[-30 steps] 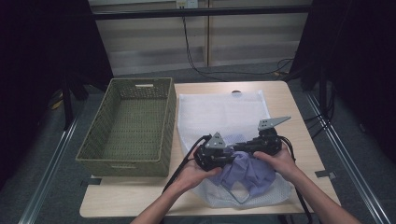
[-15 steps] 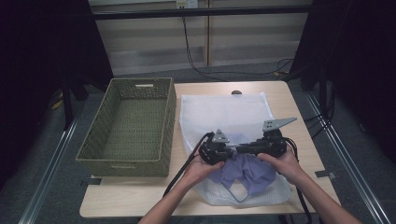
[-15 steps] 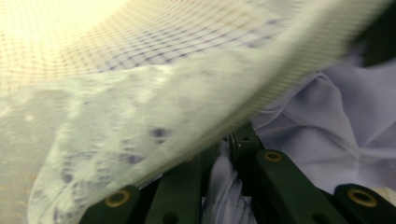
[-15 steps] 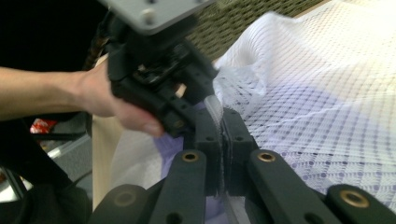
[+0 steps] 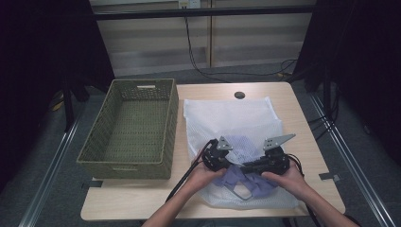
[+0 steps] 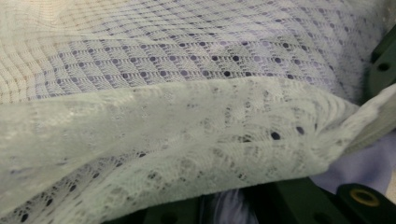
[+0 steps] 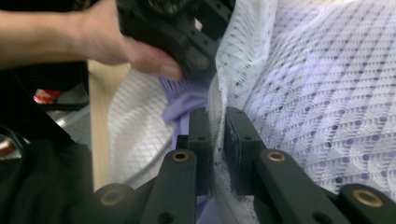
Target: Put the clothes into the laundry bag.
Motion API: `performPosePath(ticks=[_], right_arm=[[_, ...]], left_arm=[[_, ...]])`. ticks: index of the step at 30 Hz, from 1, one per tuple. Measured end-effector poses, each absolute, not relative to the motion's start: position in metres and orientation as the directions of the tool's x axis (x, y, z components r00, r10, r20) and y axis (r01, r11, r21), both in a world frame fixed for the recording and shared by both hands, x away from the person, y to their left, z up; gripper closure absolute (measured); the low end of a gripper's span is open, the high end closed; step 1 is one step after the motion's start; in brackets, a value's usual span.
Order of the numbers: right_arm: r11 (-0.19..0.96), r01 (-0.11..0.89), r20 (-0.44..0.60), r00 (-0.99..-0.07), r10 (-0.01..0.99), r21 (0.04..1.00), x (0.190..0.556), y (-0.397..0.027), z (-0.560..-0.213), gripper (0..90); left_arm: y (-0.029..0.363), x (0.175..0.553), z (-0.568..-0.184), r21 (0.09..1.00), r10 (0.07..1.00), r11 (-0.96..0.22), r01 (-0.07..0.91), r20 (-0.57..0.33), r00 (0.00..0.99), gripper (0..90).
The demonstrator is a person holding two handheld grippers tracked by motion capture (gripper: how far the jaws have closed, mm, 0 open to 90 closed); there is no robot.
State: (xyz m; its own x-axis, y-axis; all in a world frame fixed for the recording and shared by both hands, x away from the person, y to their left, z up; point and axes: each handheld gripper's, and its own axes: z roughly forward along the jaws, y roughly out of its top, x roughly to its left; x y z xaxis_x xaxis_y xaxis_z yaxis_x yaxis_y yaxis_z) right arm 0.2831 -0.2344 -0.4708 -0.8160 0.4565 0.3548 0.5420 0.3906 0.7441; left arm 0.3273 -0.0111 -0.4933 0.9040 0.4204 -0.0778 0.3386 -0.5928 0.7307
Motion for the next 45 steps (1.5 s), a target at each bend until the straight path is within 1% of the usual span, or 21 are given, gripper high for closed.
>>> performPosePath(ticks=[4,6,8,12,13,14,16,18,20,25,29,32,36,37,40,42,43,45], right_arm=[[0.404,0.541,0.331,-0.812,0.482,0.738,0.285,-0.234,-0.477,83.0],[0.411,0.548,0.328,-0.806,0.492,0.729,0.287,-0.235,-0.48,83.2],[0.413,0.553,0.326,-0.801,0.503,0.723,0.29,-0.236,-0.483,83.1],[0.408,0.568,0.335,-0.791,0.512,0.715,0.292,-0.236,-0.487,79.3],[0.409,0.573,0.334,-0.786,0.521,0.71,0.292,-0.235,-0.487,78.5],[0.414,0.566,0.324,-0.789,0.522,0.713,0.292,-0.235,-0.488,78.5],[0.414,0.573,0.33,-0.785,0.524,0.707,0.293,-0.235,-0.489,77.4],[0.412,0.577,0.333,-0.783,0.526,0.706,0.293,-0.235,-0.489,76.9],[0.415,0.57,0.325,-0.786,0.525,0.709,0.293,-0.234,-0.489,74.9],[0.413,0.57,0.323,-0.786,0.527,0.71,0.293,-0.234,-0.491,74.2],[0.404,0.574,0.336,-0.784,0.522,0.712,0.295,-0.236,-0.493,77.0],[0.395,0.574,0.342,-0.784,0.519,0.717,0.296,-0.237,-0.494,77.9],[0.403,0.567,0.329,-0.787,0.522,0.718,0.295,-0.236,-0.493,78.5],[0.405,0.567,0.327,-0.787,0.524,0.718,0.295,-0.236,-0.493,78.6],[0.409,0.556,0.312,-0.792,0.525,0.724,0.294,-0.235,-0.493,78.5],[0.41,0.552,0.307,-0.794,0.525,0.726,0.294,-0.235,-0.493,78.4],[0.412,0.55,0.304,-0.795,0.525,0.727,0.293,-0.235,-0.493,78.4],[0.408,0.551,0.305,-0.793,0.527,0.728,0.293,-0.236,-0.491,77.7]], left_arm=[[-0.01,0.328,-0.493,0.739,0.424,-0.572,0.356,-0.105,0.9,77.5],[-0.009,0.328,-0.491,0.732,0.423,-0.574,0.366,-0.117,0.898,70.7],[-0.007,0.325,-0.487,0.728,0.415,-0.583,0.361,-0.115,0.902,65.8],[0.001,0.32,-0.48,0.722,0.41,-0.587,0.367,-0.125,0.903,53.0],[0.004,0.319,-0.477,0.721,0.411,-0.584,0.373,-0.135,0.902,46.2],[0.007,0.316,-0.475,0.721,0.412,-0.579,0.381,-0.144,0.9,43.5],[0.011,0.312,-0.472,0.717,0.407,-0.591,0.371,-0.132,0.904,42.1],[0.016,0.308,-0.47,0.726,0.396,-0.581,0.369,-0.144,0.907,41.5],[0.023,0.304,-0.466,0.728,0.399,-0.583,0.36,-0.13,0.908,39.0],[0.044,0.295,-0.459,0.738,0.409,-0.57,0.36,-0.125,0.904,38.3],[0.059,0.284,-0.456,0.76,0.404,-0.549,0.348,-0.123,0.906,44.6],[0.065,0.278,-0.457,0.779,0.389,-0.521,0.349,-0.147,0.91,45.2],[0.06,0.262,-0.461,0.774,0.328,-0.55,0.314,-0.146,0.933,48.7],[0.057,0.259,-0.461,0.775,0.3,-0.557,0.298,-0.146,0.943,50.8],[0.051,0.25,-0.46,0.775,0.261,-0.567,0.278,-0.151,0.954,56.2],[0.049,0.245,-0.46,0.772,0.245,-0.575,0.271,-0.154,0.957,58.0],[0.049,0.243,-0.46,0.773,0.235,-0.577,0.265,-0.154,0.96,60.8],[0.051,0.24,-0.457,0.787,0.243,-0.558,0.263,-0.148,0.959,62.3]])
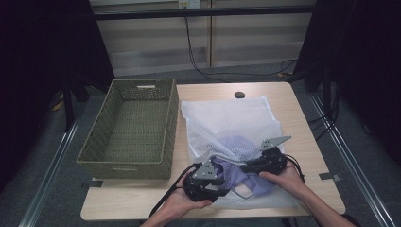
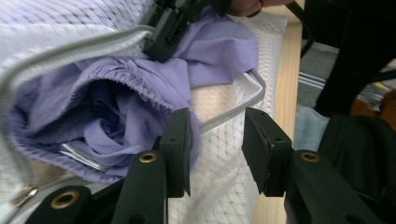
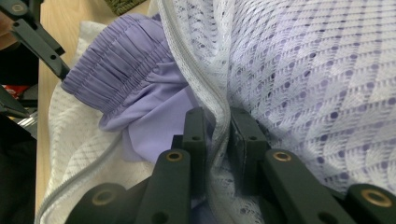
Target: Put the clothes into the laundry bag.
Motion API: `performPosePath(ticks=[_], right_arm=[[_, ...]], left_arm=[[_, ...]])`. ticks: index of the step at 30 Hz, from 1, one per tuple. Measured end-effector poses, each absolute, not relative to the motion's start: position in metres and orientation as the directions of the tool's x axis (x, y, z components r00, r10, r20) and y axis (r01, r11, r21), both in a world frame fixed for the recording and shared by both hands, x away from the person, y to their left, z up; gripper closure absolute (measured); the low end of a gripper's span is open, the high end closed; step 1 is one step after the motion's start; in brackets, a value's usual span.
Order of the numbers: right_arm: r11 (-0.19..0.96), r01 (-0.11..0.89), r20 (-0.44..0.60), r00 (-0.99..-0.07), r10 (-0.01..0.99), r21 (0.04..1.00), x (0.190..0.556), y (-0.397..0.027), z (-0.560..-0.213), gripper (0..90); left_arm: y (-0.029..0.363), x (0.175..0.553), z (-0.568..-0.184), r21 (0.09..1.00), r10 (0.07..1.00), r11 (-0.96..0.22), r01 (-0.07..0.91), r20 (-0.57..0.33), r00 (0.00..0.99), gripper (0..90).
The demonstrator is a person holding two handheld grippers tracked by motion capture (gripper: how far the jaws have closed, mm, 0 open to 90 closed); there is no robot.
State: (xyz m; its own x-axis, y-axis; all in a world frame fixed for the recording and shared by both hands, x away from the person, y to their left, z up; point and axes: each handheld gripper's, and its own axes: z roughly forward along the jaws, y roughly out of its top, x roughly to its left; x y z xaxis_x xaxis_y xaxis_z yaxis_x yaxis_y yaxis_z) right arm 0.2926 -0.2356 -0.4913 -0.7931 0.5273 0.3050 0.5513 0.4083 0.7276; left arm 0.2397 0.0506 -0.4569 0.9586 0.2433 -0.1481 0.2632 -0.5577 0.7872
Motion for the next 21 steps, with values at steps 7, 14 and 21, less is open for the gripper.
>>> performPosePath(ticks=[7,14,21], right_arm=[[0.407,0.56,0.324,-0.793,0.516,0.722,0.295,-0.237,-0.49,76.6],[0.404,0.551,0.318,-0.798,0.512,0.73,0.295,-0.235,-0.488,69.3],[0.379,0.536,0.308,-0.799,0.517,0.754,0.291,-0.236,-0.481,58.8]], left_arm=[[0.048,0.228,-0.46,0.78,0.177,-0.58,0.233,-0.158,0.971,68.5],[0.033,0.228,-0.48,0.728,0.125,-0.652,0.21,-0.17,0.978,58.2],[0.017,0.221,-0.492,0.671,0.091,-0.731,0.121,-0.08,0.993,61.5]])
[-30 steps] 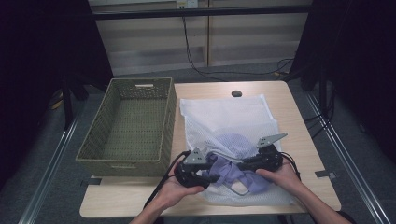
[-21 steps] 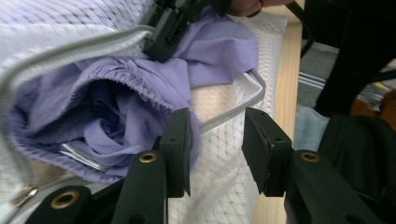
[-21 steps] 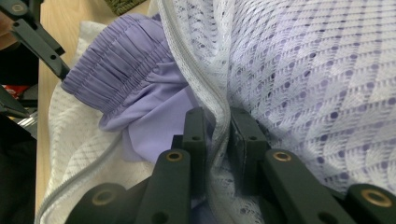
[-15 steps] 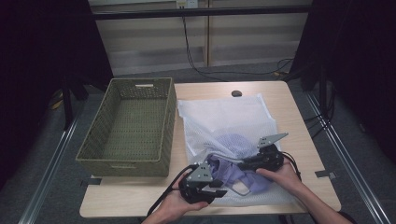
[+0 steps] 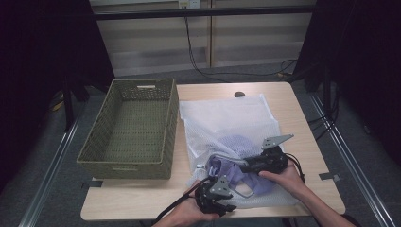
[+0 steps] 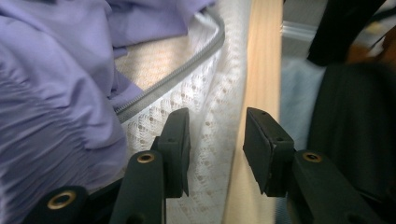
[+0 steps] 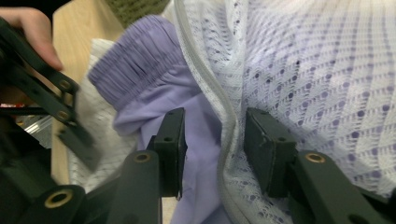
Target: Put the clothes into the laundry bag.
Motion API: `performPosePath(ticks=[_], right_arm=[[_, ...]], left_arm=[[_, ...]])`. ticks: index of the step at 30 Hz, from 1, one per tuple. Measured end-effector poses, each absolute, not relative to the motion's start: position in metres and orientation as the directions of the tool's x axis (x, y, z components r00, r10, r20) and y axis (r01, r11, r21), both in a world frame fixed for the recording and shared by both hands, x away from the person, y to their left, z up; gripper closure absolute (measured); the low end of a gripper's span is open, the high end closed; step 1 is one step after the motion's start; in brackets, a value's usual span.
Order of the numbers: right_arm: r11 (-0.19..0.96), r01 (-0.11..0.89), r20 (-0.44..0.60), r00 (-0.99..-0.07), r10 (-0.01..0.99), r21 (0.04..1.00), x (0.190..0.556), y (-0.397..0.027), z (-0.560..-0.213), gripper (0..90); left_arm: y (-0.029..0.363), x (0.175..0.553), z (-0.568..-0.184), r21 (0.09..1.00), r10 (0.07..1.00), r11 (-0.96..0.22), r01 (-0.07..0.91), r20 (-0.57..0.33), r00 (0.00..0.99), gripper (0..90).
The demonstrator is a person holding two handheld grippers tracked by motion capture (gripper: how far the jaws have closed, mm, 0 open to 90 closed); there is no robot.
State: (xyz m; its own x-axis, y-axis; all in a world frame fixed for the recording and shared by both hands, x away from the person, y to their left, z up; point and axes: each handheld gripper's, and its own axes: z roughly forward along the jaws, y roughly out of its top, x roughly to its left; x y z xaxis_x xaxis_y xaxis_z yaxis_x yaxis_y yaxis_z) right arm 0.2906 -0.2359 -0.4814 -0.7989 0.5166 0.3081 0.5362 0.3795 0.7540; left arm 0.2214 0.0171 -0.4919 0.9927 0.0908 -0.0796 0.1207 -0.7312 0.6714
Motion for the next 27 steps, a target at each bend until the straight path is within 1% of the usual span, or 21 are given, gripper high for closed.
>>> performPosePath(ticks=[1,2,3,5,7,10,11,13,14,16,18,19,21,22,23,27], right_arm=[[0.372,0.529,0.306,-0.802,0.513,0.763,0.29,-0.236,-0.48,58.2],[0.366,0.528,0.307,-0.801,0.513,0.766,0.289,-0.237,-0.478,57.1],[0.362,0.527,0.307,-0.8,0.515,0.769,0.288,-0.238,-0.477,56.8],[0.346,0.527,0.309,-0.797,0.52,0.776,0.288,-0.239,-0.474,56.1],[0.324,0.527,0.318,-0.793,0.519,0.786,0.287,-0.242,-0.471,56.2],[0.301,0.501,0.312,-0.807,0.502,0.812,0.283,-0.245,-0.462,56.7],[0.292,0.492,0.31,-0.811,0.495,0.82,0.281,-0.244,-0.459,58.0],[0.284,0.471,0.299,-0.823,0.484,0.835,0.277,-0.244,-0.453,59.9],[0.279,0.461,0.295,-0.828,0.477,0.842,0.276,-0.243,-0.451,62.7],[0.287,0.436,0.284,-0.849,0.446,0.853,0.273,-0.24,-0.45,74.0],[0.317,0.426,0.276,-0.863,0.422,0.847,0.271,-0.233,-0.45,80.6],[0.326,0.426,0.277,-0.867,0.415,0.844,0.27,-0.228,-0.451,83.2],[0.353,0.429,0.285,-0.875,0.392,0.831,0.271,-0.219,-0.455,85.9],[0.366,0.434,0.291,-0.876,0.384,0.823,0.271,-0.215,-0.458,86.3],[0.377,0.437,0.297,-0.878,0.376,0.817,0.272,-0.211,-0.46,87.3],[0.418,0.448,0.322,-0.884,0.339,0.79,0.275,-0.196,-0.468,87.1]], left_arm=[[0.016,0.221,-0.493,0.68,0.096,-0.723,0.127,-0.083,0.992,62.9],[0.016,0.221,-0.493,0.681,0.108,-0.719,0.139,-0.088,0.99,66.1],[0.016,0.222,-0.491,0.662,0.111,-0.738,0.132,-0.073,0.991,69.7],[0.017,0.225,-0.492,0.672,0.117,-0.728,0.135,-0.073,0.99,77.3],[0.019,0.226,-0.493,0.682,0.126,-0.716,0.15,-0.086,0.988,82.1],[0.018,0.227,-0.494,0.68,0.129,-0.716,0.161,-0.098,0.987,87.5],[0.019,0.227,-0.491,0.66,0.124,-0.736,0.152,-0.09,0.988,88.4],[0.018,0.227,-0.493,0.67,0.128,-0.724,0.163,-0.102,0.987,89.2],[0.018,0.227,-0.492,0.666,0.127,-0.728,0.163,-0.102,0.987,89.3],[0.018,0.227,-0.494,0.679,0.126,-0.715,0.169,-0.112,0.986,89.5],[0.018,0.227,-0.494,0.679,0.127,-0.715,0.167,-0.108,0.986,89.6],[0.018,0.228,-0.492,0.662,0.12,-0.733,0.16,-0.105,0.987,89.7],[0.017,0.229,-0.494,0.681,0.125,-0.711,0.174,-0.122,0.985,89.8],[0.018,0.229,-0.492,0.658,0.128,-0.733,0.172,-0.114,0.985,89.9],[0.018,0.229,-0.492,0.656,0.129,-0.734,0.173,-0.115,0.985,89.9],[0.018,0.229,-0.493,0.671,0.13,-0.719,0.179,-0.123,0.984,89.9]])
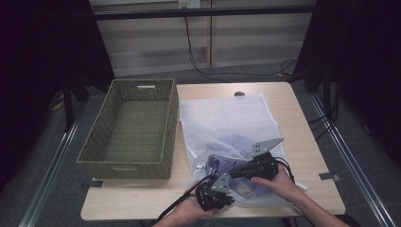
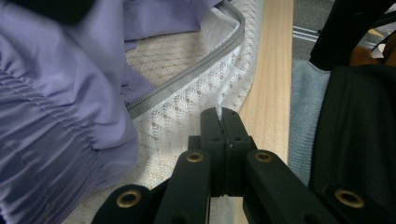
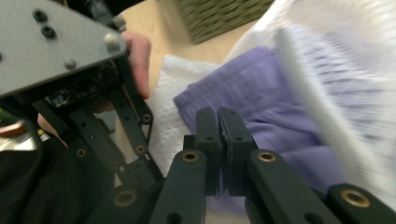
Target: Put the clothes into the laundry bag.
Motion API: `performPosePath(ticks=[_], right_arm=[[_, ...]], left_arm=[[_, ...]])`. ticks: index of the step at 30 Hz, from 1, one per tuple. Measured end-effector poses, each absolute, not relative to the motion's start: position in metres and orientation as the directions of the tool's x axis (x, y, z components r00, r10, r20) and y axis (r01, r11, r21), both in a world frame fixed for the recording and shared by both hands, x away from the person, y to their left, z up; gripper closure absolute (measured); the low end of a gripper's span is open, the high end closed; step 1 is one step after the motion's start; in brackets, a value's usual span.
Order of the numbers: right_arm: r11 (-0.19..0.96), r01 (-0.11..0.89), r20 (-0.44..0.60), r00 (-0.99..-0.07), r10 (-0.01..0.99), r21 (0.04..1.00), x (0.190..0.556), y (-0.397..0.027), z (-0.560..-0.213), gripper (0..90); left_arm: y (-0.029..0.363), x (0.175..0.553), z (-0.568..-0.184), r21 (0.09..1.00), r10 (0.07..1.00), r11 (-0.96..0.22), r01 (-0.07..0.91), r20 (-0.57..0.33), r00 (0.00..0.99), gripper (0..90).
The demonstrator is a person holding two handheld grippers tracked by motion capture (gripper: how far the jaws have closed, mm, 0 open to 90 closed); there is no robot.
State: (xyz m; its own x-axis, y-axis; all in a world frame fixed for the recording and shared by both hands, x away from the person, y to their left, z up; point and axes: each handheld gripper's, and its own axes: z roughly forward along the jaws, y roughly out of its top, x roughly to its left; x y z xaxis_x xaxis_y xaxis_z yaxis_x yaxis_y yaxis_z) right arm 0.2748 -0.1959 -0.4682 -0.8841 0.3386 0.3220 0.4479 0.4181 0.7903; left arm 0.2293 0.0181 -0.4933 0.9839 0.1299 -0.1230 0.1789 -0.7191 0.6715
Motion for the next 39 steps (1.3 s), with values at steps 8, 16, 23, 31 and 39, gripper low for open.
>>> performPosePath(ticks=[8,16,23,31,39], right_arm=[[0.494,0.452,0.335,-0.89,0.31,0.743,0.278,-0.175,-0.486,84.1],[0.555,0.477,0.297,-0.873,0.386,0.682,0.285,-0.171,-0.503,86.8],[0.533,0.49,0.264,-0.856,0.445,0.69,0.291,-0.175,-0.503,87.9],[0.523,0.499,0.253,-0.845,0.472,0.691,0.3,-0.177,-0.504,88.5],[0.504,0.504,0.242,-0.834,0.496,0.702,0.308,-0.176,-0.505,87.0]], left_arm=[[0.018,0.227,-0.492,0.658,0.128,-0.733,0.172,-0.115,0.985,89.9],[0.017,0.226,-0.494,0.675,0.12,-0.715,0.183,-0.139,0.983,90.0],[0.016,0.223,-0.494,0.676,0.126,-0.713,0.186,-0.138,0.982,90.0],[0.015,0.224,-0.494,0.674,0.119,-0.715,0.187,-0.146,0.982,90.0],[0.016,0.226,-0.493,0.665,0.102,-0.727,0.17,-0.141,0.985,90.0]])
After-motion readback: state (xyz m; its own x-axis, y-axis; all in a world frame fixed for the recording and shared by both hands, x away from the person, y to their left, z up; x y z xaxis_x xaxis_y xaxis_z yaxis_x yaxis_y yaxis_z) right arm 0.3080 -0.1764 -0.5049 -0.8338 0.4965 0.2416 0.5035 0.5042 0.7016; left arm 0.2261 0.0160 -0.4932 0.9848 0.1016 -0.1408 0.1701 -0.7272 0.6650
